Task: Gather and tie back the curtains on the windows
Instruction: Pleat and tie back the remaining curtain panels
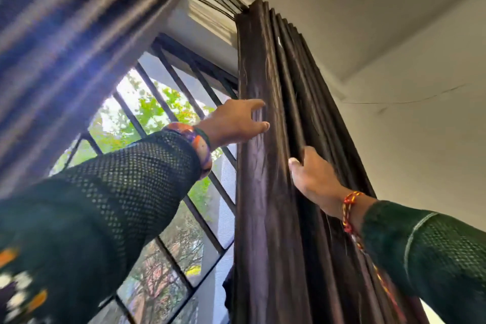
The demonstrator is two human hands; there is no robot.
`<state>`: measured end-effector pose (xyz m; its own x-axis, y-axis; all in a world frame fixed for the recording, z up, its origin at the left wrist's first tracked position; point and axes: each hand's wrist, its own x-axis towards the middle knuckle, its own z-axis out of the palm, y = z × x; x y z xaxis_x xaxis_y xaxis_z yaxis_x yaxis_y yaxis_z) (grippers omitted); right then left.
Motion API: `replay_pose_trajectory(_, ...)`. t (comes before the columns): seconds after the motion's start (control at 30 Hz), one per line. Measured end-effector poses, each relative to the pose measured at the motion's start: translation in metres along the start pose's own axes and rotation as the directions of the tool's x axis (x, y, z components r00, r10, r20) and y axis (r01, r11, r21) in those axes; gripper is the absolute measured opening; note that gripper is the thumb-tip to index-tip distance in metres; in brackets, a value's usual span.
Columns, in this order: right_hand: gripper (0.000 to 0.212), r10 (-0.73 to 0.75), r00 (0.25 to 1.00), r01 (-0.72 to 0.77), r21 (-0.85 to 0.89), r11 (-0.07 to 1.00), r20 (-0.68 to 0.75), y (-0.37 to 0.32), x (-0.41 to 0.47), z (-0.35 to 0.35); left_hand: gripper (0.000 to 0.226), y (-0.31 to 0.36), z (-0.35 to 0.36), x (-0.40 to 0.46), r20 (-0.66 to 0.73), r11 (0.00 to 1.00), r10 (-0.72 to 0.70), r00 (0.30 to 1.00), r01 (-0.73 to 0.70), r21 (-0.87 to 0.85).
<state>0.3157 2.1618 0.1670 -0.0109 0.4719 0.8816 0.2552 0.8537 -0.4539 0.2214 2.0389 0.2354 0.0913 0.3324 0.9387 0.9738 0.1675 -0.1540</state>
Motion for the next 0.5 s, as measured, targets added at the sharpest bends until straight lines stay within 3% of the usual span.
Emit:
replay_pose_trajectory(0.1, 0.045, 0.021, 0.997, -0.021, 0.001, 1.000, -0.070, 0.025, 0.033, 0.013, 0.056, -0.001, 0.043, 0.020, -0.015, 0.999, 0.048, 0.999, -0.048, -0.023)
replay_pose_trajectory(0.23, 0.044, -0.044, 0.999, 0.041, 0.153, 0.987, 0.013, 0.042, 0.052, 0.036, 0.061, -0.005, 0.084, 0.041, -0.010, 0.996, 0.051, 0.999, -0.051, -0.069)
replay_pose_trajectory(0.37, 0.029, -0.273, 0.953, 0.267, 0.062, 0.962, 0.129, 0.036, 0.049, 0.081, 0.088, -0.002, 0.101, 0.047, -0.039, 0.919, -0.200, 0.979, 0.174, -0.354)
replay_pose_trajectory(0.5, 0.021, -0.456, 0.858, 0.466, 0.013, 0.885, 0.236, 0.014, 0.036, 0.112, 0.038, -0.020, 0.103, 0.052, -0.129, 0.933, -0.342, 0.931, 0.319, -0.170)
